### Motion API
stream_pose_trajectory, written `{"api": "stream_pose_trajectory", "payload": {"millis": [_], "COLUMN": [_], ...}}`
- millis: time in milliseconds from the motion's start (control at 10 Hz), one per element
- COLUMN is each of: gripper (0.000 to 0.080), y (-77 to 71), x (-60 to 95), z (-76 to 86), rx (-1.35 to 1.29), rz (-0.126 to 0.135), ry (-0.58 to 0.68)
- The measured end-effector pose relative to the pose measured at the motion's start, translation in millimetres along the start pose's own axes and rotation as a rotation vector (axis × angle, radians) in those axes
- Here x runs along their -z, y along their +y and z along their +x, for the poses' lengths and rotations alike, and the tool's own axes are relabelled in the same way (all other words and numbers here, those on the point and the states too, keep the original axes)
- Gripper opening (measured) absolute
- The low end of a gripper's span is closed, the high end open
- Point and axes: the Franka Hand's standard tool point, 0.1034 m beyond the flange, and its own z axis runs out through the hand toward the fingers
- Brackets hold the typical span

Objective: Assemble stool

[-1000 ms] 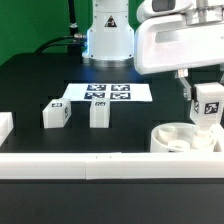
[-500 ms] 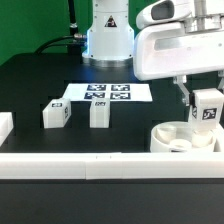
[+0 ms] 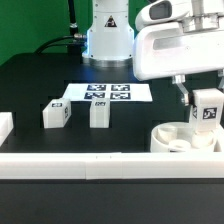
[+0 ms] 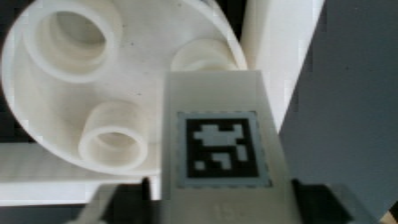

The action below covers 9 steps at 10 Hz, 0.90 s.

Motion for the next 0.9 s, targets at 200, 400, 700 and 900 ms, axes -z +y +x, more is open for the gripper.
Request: {"api": "stream_pose_trajectory", "payload": {"millis": [200,400,700,900], "gripper": [0.0518,0.0642,0.0649,0.0649], "y": [-2.7,-1.9,-0.8,-0.9], "x": [0.8,2.6,17.3,15.9], "z": [0.1,1.7,11.6,11.1], "rx": [0.003,0.002,-0.008,-0.008], "rz": [0.002,0.002,0.002,0.002], "ry": [-0.001,0.000,-0.024,-0.023]}}
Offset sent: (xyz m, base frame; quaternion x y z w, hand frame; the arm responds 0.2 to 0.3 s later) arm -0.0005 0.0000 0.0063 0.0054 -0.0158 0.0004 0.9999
